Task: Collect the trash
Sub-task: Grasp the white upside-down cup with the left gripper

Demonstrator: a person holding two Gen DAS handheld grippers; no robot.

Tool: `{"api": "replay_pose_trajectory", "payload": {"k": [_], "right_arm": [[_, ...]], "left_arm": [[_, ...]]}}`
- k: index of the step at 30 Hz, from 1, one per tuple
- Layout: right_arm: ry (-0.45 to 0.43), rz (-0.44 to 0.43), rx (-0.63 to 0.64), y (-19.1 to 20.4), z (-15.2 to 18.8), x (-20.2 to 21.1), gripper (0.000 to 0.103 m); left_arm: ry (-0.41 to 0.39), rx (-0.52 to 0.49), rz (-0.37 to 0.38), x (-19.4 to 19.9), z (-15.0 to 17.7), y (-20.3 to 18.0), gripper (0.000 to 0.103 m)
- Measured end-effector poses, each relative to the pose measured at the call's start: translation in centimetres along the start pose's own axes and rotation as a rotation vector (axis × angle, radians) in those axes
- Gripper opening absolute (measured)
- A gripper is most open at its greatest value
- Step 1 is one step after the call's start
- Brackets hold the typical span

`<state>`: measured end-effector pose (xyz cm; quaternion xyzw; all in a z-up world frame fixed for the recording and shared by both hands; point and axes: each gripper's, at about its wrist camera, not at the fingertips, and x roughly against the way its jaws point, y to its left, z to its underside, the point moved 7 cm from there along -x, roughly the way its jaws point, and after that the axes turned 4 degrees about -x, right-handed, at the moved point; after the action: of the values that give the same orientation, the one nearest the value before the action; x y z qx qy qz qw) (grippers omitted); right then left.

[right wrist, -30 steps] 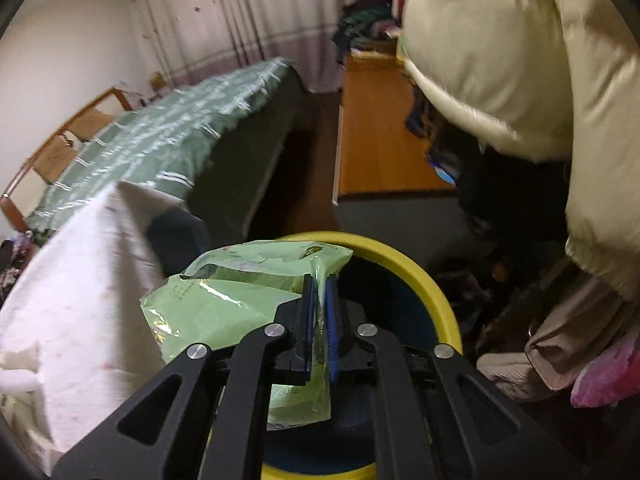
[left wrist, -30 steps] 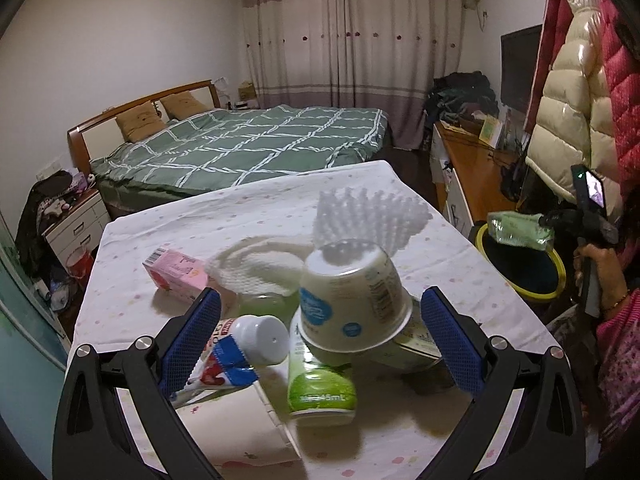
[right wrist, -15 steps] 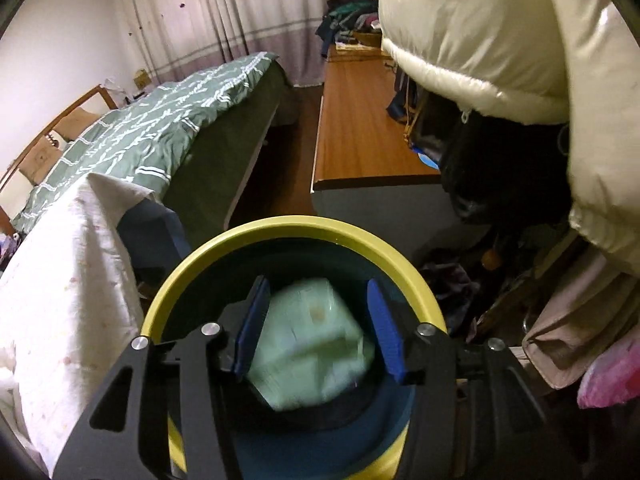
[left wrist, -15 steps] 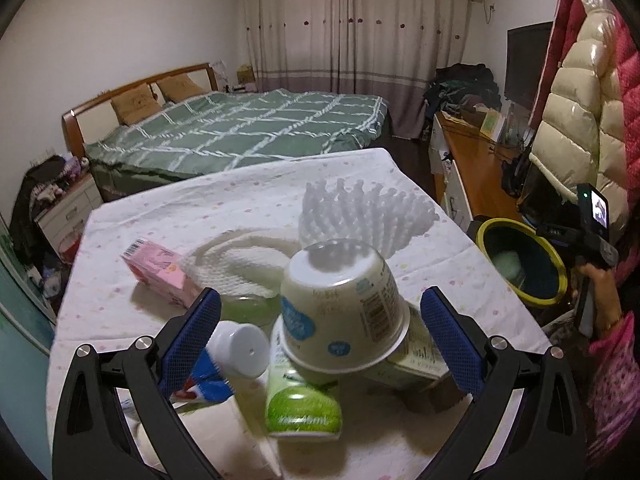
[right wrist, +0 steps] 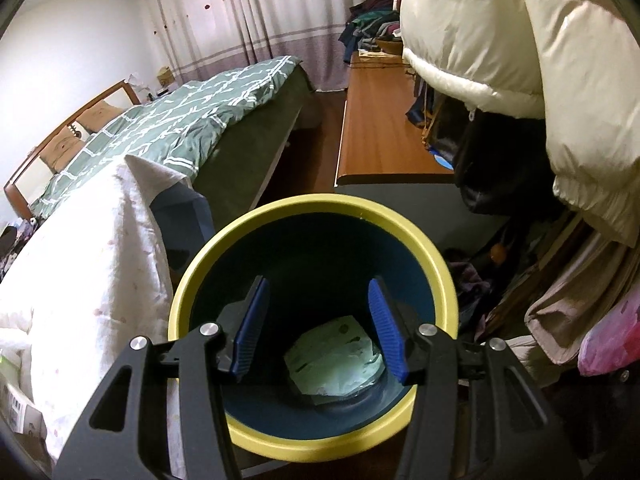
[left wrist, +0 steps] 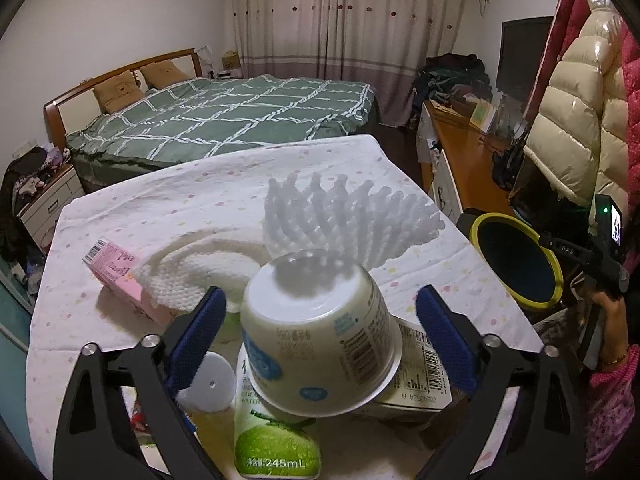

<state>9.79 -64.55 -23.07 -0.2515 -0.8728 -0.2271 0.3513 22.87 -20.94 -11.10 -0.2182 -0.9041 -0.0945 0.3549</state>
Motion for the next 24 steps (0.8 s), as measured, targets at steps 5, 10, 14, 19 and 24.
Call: {"api": "replay_pose_trajectory", "payload": {"k": [5, 10, 14, 19, 24], "right_arm": [[0.006, -0.006, 0.003, 0.0, 0.1, -0.1, 0.05], [0.01, -0.012, 0.005, 0.0, 0.5, 0.1, 0.05], [-0.005, -0.032, 0.002, 0.1, 0.7, 1.2, 0.05], [-0.032, -0.063, 0.007, 0.4, 0.9, 3.2, 0.05], [-0.065, -0.083, 0.014, 0.4, 1.2, 5.7, 0.05]], "left_arm": [[0.012, -0.007, -0.01, -1.1, -0.1, 0.0, 0.078], [-0.001, -0.017, -0.015, -1.1, -0.3, 0.0, 0.077], [-0.036, -0.023, -0.025, 0.3, -0.7, 0.0, 0.077], [-0.055, -0.04, -0.026, 3.0, -0.7, -0.3, 0.077], [-0.09, -0.049, -0.012, 5.8, -0.8, -1.2, 0.077]]}}
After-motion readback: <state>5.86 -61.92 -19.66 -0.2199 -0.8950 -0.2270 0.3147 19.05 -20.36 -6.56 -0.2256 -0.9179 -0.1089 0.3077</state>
